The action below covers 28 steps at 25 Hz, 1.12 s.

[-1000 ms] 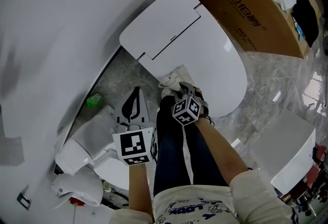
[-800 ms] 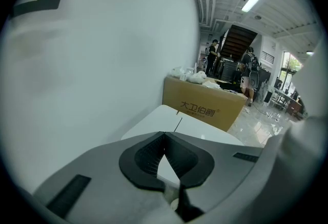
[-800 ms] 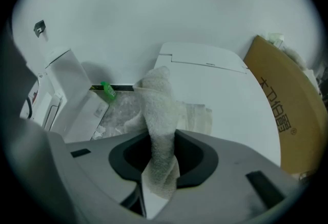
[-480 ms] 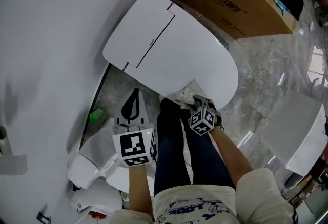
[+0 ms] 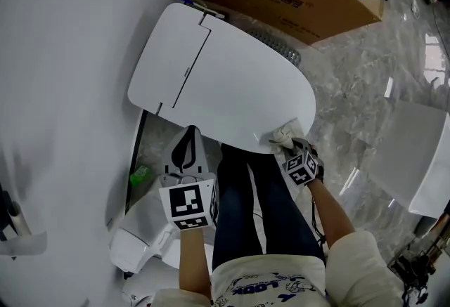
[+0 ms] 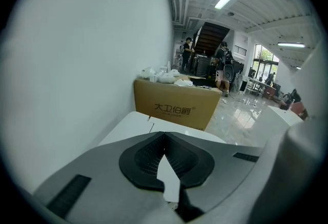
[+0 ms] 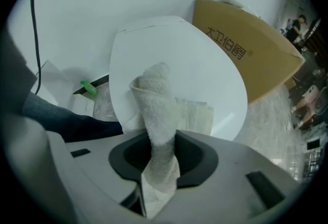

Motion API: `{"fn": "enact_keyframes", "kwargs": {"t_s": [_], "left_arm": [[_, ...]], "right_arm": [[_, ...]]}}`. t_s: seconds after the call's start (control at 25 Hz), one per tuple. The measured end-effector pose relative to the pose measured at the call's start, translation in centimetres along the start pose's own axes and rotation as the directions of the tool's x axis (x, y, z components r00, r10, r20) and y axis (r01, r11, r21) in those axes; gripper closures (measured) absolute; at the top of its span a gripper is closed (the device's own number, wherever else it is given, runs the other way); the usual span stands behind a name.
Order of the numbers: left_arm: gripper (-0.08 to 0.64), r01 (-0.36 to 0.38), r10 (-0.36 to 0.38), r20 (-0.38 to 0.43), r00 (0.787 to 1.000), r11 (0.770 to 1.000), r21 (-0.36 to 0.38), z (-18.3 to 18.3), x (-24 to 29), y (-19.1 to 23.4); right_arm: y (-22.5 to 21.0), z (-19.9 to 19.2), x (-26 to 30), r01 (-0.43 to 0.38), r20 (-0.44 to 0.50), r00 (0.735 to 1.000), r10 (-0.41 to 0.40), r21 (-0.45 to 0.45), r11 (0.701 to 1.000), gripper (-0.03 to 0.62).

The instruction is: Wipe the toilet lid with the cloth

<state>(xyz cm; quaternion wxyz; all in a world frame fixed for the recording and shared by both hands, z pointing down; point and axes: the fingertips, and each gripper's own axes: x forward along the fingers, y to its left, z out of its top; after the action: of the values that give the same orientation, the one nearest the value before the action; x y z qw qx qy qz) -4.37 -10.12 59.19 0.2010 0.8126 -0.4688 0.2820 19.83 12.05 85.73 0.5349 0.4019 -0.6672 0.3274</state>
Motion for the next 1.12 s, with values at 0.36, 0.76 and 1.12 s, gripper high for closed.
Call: {"fn": "enact_keyframes", "kwargs": {"t_s": [0.36, 0.76, 1.12], "left_arm": [[0.557, 0.034, -0.034, 0.005, 0.999, 0.999, 0.039, 1.4, 0.7, -2.4], [0.557, -0.023, 0.024, 0.081, 0.996, 1.000, -0.007, 7.1, -3.4, -1.3], [0.557, -0.131, 0.144, 0.236, 0.961, 0.989, -0.068, 17.4, -11.1, 3.0]], "right_arm": [[-1.8, -2.2, -0.6, 0.037, -0.041, 0.999, -0.031, 0.155, 0.987, 0.488], [-4.8, 5.1, -9.3, 0.060, 0.149, 0.980, -0.129, 0.394, 0.917, 0.491], [-7.7, 24.2, -27.5, 0.050, 0.567, 0.786, -0.248, 0.341, 0.939, 0.491]]}}
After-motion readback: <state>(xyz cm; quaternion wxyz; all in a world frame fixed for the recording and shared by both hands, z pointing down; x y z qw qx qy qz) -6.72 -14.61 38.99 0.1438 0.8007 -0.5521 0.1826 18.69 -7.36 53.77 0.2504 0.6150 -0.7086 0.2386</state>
